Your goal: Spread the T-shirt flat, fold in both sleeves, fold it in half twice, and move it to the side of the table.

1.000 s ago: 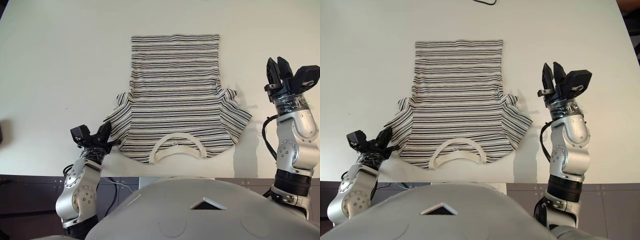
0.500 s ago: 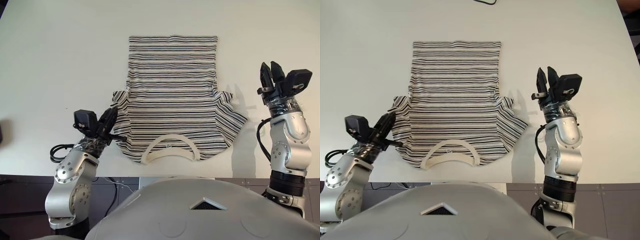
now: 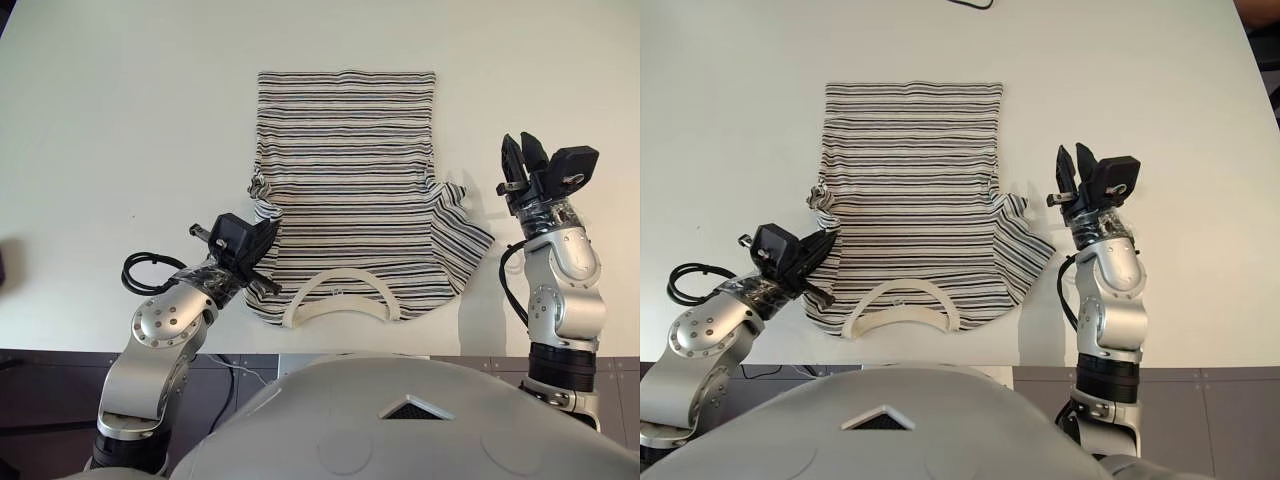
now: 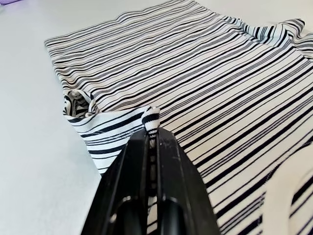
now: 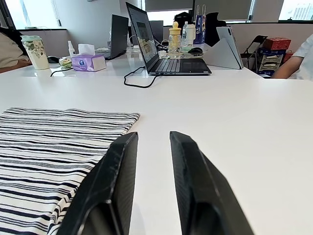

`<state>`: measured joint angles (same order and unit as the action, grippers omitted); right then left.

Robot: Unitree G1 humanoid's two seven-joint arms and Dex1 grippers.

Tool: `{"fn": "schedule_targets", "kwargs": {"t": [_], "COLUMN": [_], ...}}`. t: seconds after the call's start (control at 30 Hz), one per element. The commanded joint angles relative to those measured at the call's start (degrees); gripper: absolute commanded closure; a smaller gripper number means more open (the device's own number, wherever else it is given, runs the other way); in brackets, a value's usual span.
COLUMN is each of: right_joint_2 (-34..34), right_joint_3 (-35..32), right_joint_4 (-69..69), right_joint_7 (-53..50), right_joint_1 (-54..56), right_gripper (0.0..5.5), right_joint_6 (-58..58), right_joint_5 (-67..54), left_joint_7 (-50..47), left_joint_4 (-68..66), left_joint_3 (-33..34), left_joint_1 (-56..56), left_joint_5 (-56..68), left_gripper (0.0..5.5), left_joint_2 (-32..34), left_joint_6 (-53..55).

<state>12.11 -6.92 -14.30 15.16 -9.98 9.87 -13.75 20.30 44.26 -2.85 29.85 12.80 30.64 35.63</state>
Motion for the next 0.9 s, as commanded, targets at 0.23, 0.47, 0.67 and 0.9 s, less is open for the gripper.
{"fn": "schedule_targets", "kwargs": {"t": [0.23,0.47,0.67,0.9], "right_joint_2": [-0.1,0.8,-0.2,0.3], "right_joint_3": [0.1,-1.7,-0.7,-1.0], "right_joint_4": [1.2,0.5,-0.3,-0.7], "right_joint_7": [0.4,0.7,0.5,0.8], "right_joint_1": [1.3,1.1,0.1,0.1], "right_gripper": [4.29,4.29,4.29,4.29], "right_joint_6": [-0.5,-0.7,-1.2,-0.5], "right_joint_5": [-0.1,-0.4,0.2,-0.3], "left_joint_7": [6.0,13.5,17.5,23.0], "left_joint_4": [4.4,0.6,-12.3,-15.1], "left_joint_3": [-2.2,13.8,13.5,7.0], "left_joint_1": [-1.1,-1.7,-2.6,3.5], "left_joint_5": [3.7,11.7,-1.4,-8.5], "left_gripper": [4.57,4.57,4.57,4.57], "left_joint_2": [1.4,6.5,14.2,16.1], "left_joint_6": [-0.3,-2.8,-14.9,-26.6]}}
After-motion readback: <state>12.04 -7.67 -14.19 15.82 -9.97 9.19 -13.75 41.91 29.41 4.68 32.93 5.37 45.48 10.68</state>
